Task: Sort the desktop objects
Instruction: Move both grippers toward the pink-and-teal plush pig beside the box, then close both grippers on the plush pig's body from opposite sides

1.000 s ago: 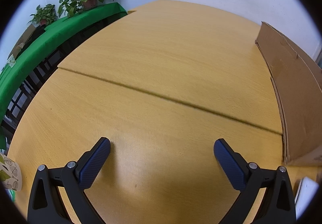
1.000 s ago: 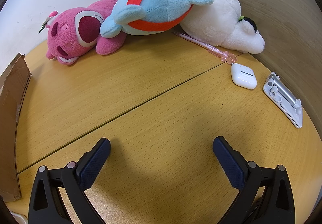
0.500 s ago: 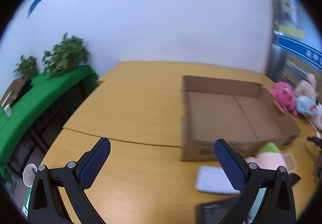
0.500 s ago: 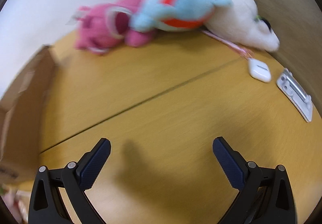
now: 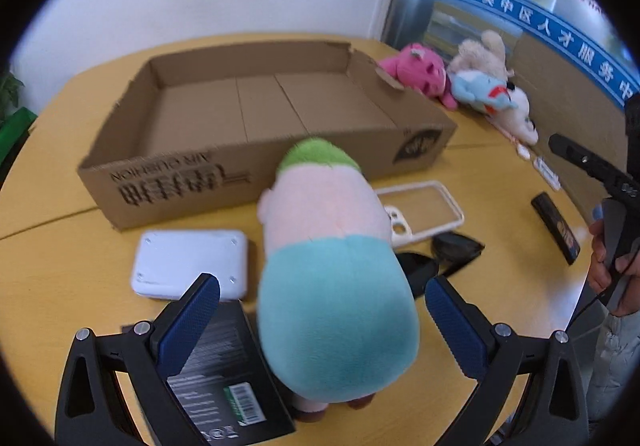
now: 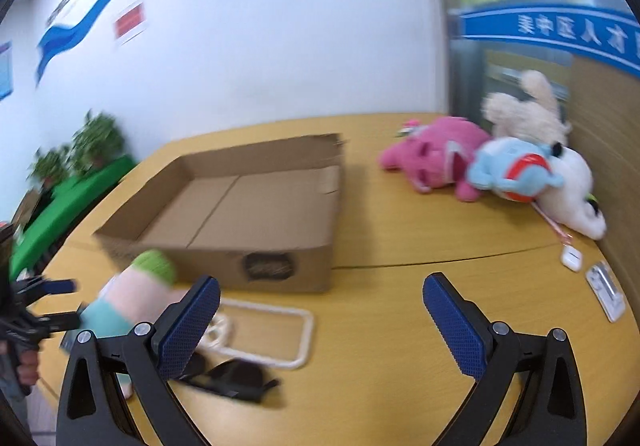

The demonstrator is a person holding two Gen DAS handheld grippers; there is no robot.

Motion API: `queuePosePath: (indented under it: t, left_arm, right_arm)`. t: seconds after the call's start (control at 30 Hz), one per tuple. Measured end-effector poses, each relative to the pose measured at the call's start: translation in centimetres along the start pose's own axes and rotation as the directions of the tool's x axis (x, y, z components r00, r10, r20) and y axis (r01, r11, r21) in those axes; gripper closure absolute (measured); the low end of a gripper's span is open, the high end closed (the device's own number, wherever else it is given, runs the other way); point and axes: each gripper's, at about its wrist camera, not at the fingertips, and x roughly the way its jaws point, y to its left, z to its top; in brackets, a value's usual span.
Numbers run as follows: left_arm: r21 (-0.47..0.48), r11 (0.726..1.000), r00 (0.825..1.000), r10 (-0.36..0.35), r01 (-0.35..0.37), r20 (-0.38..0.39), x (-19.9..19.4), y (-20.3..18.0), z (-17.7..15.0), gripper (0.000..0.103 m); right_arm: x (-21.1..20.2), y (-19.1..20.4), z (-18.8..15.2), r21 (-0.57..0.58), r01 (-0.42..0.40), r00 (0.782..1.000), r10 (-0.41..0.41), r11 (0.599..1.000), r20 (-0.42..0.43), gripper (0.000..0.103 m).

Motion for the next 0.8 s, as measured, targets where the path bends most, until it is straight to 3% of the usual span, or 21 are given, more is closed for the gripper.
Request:
queuePosePath:
  t: [0.17,0.23,0.3,0.4,0.53,0.63,0.8]
  left_arm:
    - [-0.038,0.998,0.996,-0.055,0.052,-0.075,2.3,-0.6,-1.7,0.001]
    - [-0.032,0.999,0.996,-0.030,0.028,-0.081,2.5,-1.0,-2.2,0.001]
    - [-0.036,0.999,0.996,-0.032,0.029,-0.084,2.4,-1.1,-2.6,0.002]
    - [-0.033,0.999,0.995,-0.029,0.026,-0.091,2.6,-1.3,-3.0,0.002]
    - [-0.029,0.999,0.996,-0.033,0.030,-0.088,2.8,-1.3,-3.4,0.002]
    - [-0.030,0.999,0.997,-0.038,0.036,-0.071,2.8,-1.3,-3.2,0.003]
    - [-0.049,0.998,0.997,-0.053,0.050,-0.063,3.1,-0.6,-2.9,0.011]
  right_arm:
    - [1.6,4.4,-1.5,-0.024,-0.139,0.989,0.137,0.990,-0.048,0.000]
    - [3.0,5.9,-1.9,0.011,-0.203,0.976,0.203,0.979,-0.079,0.000]
    - [4.7,8.3,-2.3,0.043,-0.289,0.948,0.292,0.956,-0.124,0.000]
    - [6.7,11.4,-2.4,0.020,-0.352,0.920,0.350,0.936,-0.177,0.000]
    - [9.2,14.7,-2.8,0.000,-0.370,0.899,0.357,0.929,-0.255,0.000]
    - [10.4,15.6,-3.2,-0.007,-0.338,0.901,0.321,0.941,-0.292,0.000]
    - [11.9,16.7,-4.0,0.008,-0.399,0.860,0.377,0.917,-0.343,0.005]
